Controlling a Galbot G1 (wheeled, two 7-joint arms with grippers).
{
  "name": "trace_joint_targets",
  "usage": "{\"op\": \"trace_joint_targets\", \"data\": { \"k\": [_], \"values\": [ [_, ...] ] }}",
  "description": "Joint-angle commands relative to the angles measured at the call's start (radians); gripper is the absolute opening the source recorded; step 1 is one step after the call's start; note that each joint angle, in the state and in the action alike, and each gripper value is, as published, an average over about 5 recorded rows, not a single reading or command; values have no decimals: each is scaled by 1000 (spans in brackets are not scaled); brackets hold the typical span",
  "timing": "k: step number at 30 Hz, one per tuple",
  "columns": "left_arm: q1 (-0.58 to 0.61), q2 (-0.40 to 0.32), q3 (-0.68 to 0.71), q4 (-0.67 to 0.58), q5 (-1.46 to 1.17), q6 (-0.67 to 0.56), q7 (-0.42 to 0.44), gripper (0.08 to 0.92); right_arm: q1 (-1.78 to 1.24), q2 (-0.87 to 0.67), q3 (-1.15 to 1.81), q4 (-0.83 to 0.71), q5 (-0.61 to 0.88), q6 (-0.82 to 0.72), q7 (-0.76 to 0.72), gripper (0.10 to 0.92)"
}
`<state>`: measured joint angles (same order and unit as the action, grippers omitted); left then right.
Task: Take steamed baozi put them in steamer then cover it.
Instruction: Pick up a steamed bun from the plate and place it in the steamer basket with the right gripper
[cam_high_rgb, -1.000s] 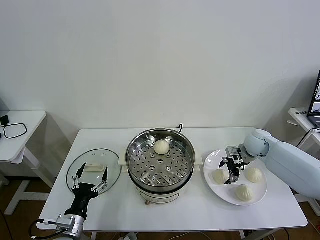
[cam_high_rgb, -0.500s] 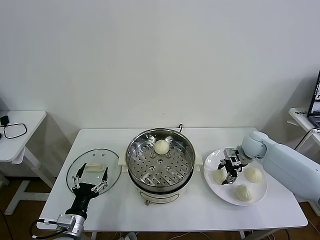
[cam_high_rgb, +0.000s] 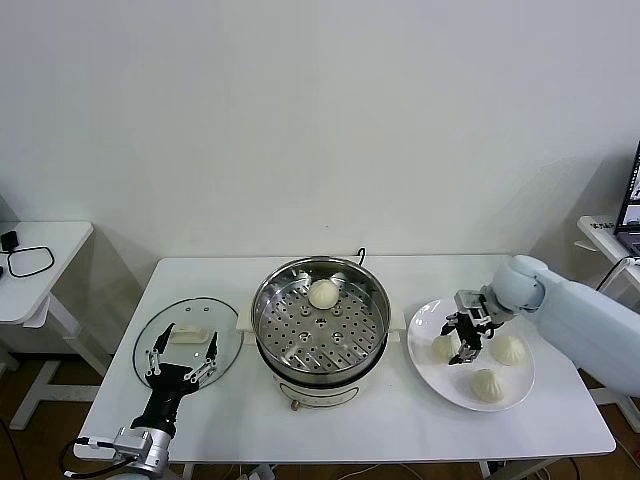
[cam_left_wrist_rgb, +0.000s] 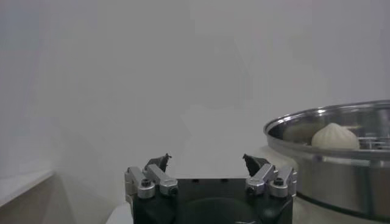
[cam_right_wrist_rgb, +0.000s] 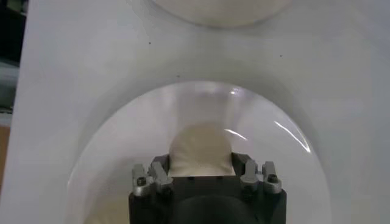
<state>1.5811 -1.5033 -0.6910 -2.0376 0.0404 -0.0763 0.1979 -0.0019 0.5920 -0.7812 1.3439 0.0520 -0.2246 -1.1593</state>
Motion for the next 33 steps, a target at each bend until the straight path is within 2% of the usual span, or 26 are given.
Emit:
{"op": "trace_joint_targets", "data": {
  "k": [1,8,16,24,33],
  "values": [
    [1,1,13,-5,5,1,-2,823,227,-132,-159,163,191,-55,-9,694],
    [4,5,19,-12,9,1,-2,823,622,-171,-449,349,380,-150,-11,696],
    [4,8,13,-22,5,3,-1,823,900,32,-639,422,576,-256,36,696],
    [-3,15,-6,-15,-1,7,2,823,862,339,-631,329,653,-319,131,696],
    [-7,14,-37,2,-7,9,5,823,710,600,-575,121,595,-338,168,696]
  ]
}}
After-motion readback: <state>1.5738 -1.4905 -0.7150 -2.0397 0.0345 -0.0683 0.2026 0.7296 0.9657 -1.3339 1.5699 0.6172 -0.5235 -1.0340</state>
